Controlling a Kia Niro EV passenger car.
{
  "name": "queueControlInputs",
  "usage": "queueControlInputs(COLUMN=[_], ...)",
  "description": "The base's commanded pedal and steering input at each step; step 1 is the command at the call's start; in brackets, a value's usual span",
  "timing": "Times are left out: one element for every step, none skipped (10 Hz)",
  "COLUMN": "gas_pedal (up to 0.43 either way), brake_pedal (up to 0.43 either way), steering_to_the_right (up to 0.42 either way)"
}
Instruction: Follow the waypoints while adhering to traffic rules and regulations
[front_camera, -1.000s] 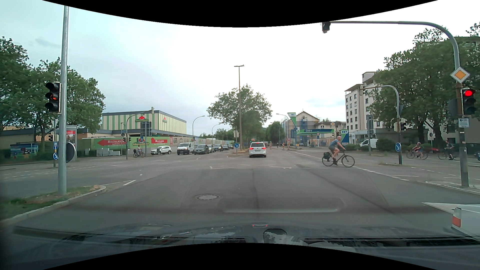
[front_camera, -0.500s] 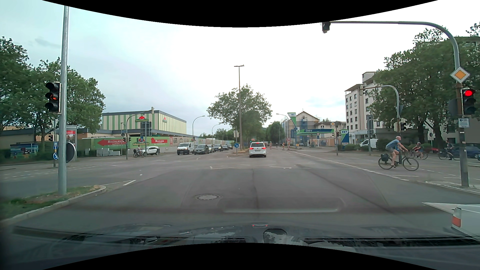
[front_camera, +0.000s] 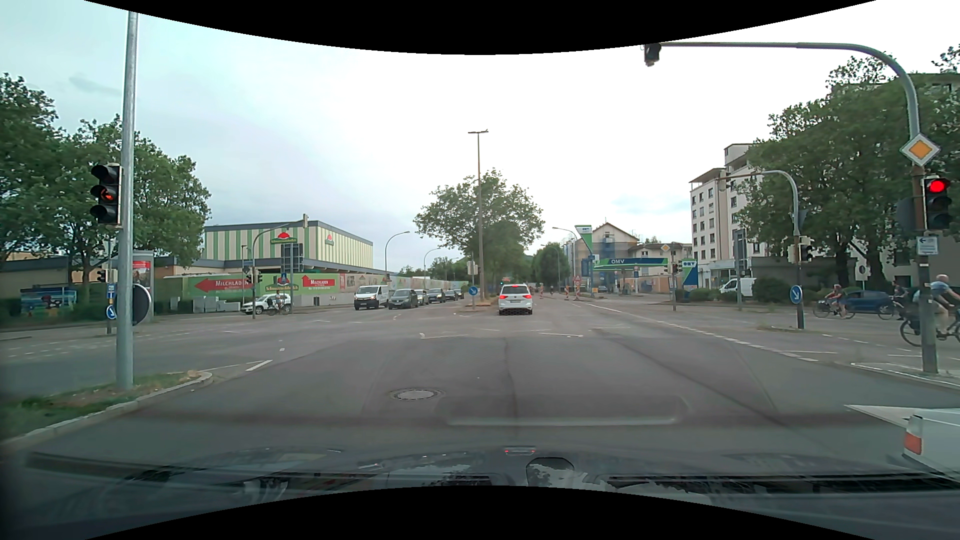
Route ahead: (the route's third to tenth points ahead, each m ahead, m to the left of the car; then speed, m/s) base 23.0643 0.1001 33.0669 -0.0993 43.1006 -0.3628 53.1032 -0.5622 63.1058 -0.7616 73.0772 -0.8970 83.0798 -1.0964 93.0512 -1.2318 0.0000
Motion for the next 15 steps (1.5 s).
queueControlInputs(gas_pedal=[0.0, 0.0, 0.0, 0.0, 0.0, 0.0, 0.0, 0.0, 0.0, 0.0, 0.0, 0.0, 0.0, 0.0, 0.0], brake_pedal=[0.262, 0.262, 0.262, 0.262, 0.262, 0.262, 0.262, 0.262, 0.262, 0.262, 0.262, 0.262, 0.262, 0.262, 0.262], steering_to_the_right=[0.002, 0.001, 0.001, 0.002, 0.001, 0.002, 0.002, 0.002, 0.002, 0.002, 0.002, 0.002, 0.002, 0.002, 0.002])
